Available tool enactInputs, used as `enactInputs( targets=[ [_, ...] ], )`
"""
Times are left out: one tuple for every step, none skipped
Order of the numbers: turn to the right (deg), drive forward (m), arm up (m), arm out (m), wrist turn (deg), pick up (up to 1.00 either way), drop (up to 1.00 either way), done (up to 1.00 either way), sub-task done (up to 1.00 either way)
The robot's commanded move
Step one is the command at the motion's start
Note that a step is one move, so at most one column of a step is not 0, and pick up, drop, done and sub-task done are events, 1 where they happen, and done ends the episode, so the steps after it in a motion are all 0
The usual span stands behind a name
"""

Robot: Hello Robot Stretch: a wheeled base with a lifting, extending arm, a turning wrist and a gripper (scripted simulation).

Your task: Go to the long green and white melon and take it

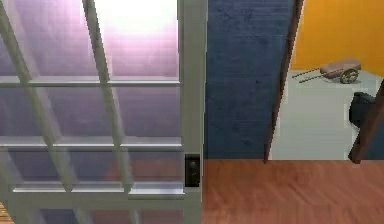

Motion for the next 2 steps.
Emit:
enactInputs(
  targets=[
    [42.0,0.00,0.00,0.00,0.0,0.00,0.00,0.00,0.00],
    [0.0,1.00,0.00,0.00,0.0,0.00,0.00,0.00,0.00]
  ],
)
